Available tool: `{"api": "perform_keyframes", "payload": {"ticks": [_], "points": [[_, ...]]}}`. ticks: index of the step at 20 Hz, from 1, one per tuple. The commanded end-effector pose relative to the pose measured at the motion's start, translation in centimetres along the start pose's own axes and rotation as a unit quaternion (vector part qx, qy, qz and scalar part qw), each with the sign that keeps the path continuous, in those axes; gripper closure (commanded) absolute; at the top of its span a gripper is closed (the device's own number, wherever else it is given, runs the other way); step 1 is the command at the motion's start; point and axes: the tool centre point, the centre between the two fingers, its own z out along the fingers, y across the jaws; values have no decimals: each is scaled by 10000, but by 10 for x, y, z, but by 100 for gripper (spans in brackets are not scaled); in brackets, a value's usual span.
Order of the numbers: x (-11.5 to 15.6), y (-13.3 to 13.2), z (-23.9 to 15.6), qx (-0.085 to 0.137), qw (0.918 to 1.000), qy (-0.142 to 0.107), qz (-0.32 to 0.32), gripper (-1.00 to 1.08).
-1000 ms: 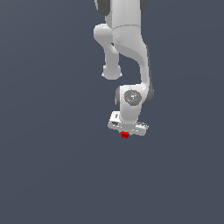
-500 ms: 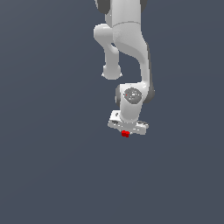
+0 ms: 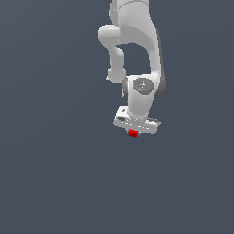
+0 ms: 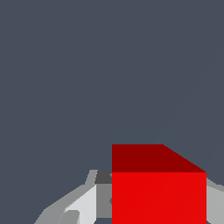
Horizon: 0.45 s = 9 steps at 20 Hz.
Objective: Pick up the red cube and move it to a goal position.
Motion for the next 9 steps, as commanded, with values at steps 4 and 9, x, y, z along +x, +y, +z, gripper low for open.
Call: {"api": "perform_keyframes", "payload": {"ticks": [4, 9], "points": [[-3, -3, -28, 0, 10000, 1, 0, 108], [-3, -3, -37, 0, 10000, 1, 0, 108]]}}
